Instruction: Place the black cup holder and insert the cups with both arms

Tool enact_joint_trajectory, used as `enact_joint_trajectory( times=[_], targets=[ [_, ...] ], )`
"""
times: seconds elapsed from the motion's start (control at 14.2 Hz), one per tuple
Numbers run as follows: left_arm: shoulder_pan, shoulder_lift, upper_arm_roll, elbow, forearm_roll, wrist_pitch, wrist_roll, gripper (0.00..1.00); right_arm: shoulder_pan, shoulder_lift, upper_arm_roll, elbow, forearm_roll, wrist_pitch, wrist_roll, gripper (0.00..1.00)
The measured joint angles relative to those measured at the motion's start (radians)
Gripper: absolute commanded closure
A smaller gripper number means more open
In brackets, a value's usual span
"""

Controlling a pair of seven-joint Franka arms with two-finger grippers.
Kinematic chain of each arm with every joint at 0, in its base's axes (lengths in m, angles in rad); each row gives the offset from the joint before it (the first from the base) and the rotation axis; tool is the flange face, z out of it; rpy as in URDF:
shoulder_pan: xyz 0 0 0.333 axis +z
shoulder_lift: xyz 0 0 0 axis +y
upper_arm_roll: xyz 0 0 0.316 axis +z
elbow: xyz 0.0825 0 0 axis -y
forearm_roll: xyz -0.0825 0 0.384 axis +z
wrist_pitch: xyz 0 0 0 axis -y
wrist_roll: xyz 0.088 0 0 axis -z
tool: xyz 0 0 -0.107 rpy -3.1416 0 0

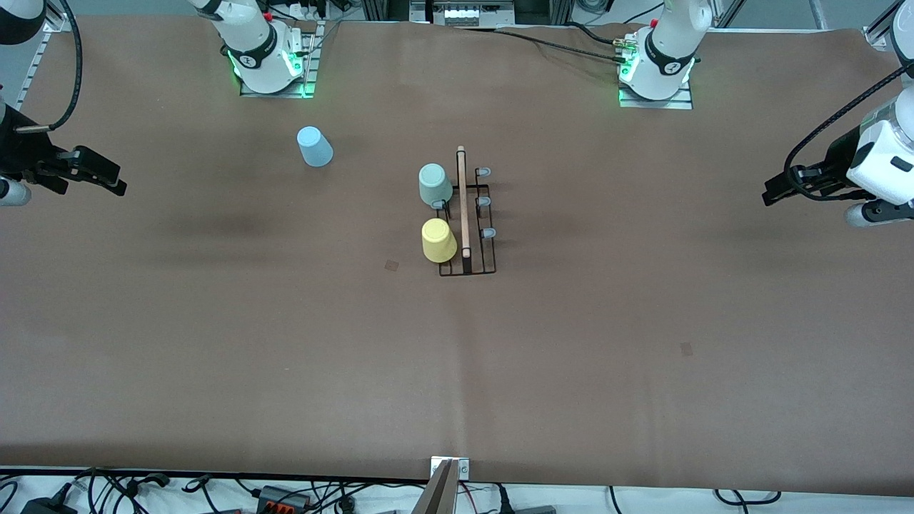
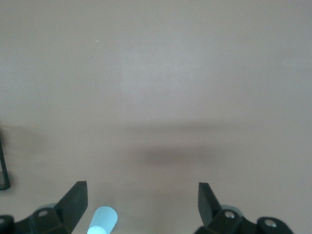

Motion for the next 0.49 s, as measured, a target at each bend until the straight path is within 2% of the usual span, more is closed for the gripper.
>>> enact_joint_trajectory(
  times=[0.49],
  targets=[
    [0.0, 0.0, 0.0, 0.0, 0.0, -0.001, 0.0, 0.0, 0.0, -0.001, 0.0, -0.002, 0.0, -0.012, 0.0, 0.0]
  ],
)
